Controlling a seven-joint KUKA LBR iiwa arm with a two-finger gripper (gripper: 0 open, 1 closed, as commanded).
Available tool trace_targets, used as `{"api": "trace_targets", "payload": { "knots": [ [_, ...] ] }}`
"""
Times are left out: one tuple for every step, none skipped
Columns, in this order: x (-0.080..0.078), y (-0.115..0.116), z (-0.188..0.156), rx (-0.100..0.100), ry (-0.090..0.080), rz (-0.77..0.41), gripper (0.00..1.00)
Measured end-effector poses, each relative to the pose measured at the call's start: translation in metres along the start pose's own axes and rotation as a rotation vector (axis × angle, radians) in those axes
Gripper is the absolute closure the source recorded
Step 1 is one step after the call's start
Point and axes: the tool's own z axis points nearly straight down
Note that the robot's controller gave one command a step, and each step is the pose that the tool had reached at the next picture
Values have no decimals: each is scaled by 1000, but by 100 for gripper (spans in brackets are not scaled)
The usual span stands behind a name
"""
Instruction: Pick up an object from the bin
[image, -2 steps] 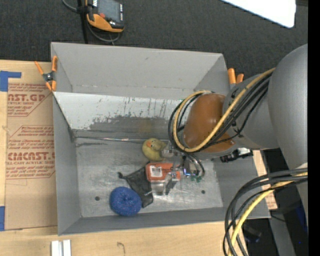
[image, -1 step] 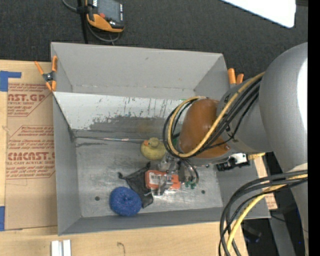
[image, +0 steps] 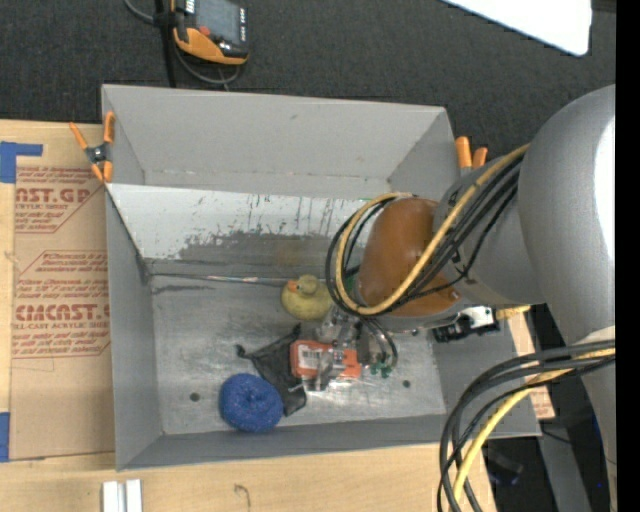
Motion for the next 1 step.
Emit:
{"api": "trace_targets", "payload": {
  "knots": [
    [1,0,-3,1,7,-1,100]
  ]
}}
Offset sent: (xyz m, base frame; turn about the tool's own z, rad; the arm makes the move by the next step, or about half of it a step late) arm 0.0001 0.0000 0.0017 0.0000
